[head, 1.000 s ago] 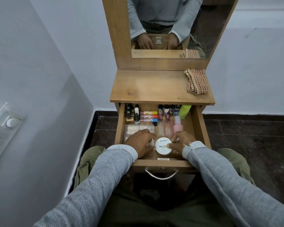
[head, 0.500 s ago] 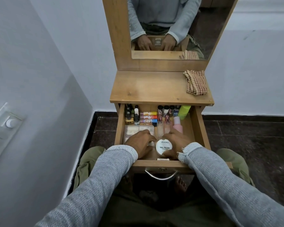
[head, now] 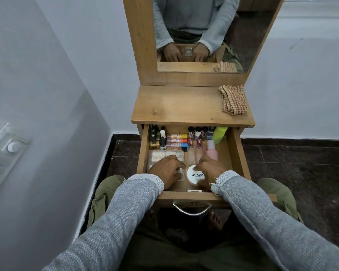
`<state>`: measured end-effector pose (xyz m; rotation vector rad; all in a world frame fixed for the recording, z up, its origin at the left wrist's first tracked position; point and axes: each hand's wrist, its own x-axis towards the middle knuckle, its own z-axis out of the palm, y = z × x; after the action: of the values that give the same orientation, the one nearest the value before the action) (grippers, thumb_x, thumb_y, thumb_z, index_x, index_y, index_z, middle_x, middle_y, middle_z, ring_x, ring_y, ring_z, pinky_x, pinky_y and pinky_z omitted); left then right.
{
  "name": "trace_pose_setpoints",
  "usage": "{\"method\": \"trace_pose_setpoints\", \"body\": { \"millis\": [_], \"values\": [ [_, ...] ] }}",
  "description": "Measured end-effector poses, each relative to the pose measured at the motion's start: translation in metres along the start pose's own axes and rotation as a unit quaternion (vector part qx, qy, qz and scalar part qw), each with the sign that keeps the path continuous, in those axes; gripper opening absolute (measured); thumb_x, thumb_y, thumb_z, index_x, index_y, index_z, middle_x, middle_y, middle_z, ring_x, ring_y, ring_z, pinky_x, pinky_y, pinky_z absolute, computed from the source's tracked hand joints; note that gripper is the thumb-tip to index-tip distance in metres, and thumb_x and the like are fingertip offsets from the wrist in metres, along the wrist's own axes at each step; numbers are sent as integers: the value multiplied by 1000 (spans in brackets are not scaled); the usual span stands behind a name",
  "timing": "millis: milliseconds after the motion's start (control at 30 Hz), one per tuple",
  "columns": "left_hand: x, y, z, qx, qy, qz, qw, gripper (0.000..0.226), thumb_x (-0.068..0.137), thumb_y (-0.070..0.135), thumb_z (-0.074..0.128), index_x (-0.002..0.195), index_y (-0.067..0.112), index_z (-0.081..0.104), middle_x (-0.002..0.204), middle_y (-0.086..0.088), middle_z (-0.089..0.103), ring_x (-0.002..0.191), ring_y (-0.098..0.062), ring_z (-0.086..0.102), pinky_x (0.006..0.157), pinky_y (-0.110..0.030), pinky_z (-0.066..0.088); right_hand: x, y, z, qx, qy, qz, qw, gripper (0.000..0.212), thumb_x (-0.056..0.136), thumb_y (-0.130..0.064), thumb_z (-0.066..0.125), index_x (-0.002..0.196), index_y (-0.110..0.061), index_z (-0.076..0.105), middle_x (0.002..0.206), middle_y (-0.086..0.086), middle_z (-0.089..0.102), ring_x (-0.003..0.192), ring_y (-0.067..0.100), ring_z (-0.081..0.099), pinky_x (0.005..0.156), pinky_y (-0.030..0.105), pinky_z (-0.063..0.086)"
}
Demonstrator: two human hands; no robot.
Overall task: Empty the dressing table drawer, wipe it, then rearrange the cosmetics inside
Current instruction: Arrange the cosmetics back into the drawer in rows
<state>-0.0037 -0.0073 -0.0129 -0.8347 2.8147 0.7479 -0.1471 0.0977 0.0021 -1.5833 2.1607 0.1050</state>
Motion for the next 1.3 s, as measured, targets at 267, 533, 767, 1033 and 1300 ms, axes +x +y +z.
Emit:
{"method": "trace_pose_setpoints", "body": {
  "millis": [267,533,767,1033,1300],
  "values": [
    [0,1,-1,3,-4,0,1000,33,91,22,62,124,25,63,118,0,56,110,-19,55,93,-34,46,-2,2,0,22,4,7,1000,52,81,-28,71,130,-19,54,130,-1,46,119,24,49,101,37,43],
    [-6,0,-6,-62,97,16,993,23,92,20,60,115,22,66,107,2,60,89,-11,54,84,-32,49,-13,5,0,101,195,-13,976,25,87,-38,61,92,-14,64,99,-2,60,91,17,57,78,33,50],
    [-20,6,-11,-181,220,24,958,17,92,20,62,106,22,70,99,5,66,87,-9,59,78,-23,49,-32,-2,11,223,327,8,918,27,84,-32,67,64,-28,49,51,-11,44,46,5,42,46,21,33],
    [-56,43,1,-382,292,-9,877,13,89,10,65,100,12,72,95,9,69,76,-1,63,66,-20,54,-63,-28,15,452,382,39,805,24,83,-21,71,62,-23,60,57,-1,61,47,3,49,47,11,39],
    [-108,71,25,-533,255,-30,806,8,90,2,62,91,8,66,69,-6,66,52,-9,59,53,-22,53,-106,-53,47,562,326,81,756,25,86,-23,67,67,-9,60,51,10,63,38,19,56,39,22,42]
  ]
}}
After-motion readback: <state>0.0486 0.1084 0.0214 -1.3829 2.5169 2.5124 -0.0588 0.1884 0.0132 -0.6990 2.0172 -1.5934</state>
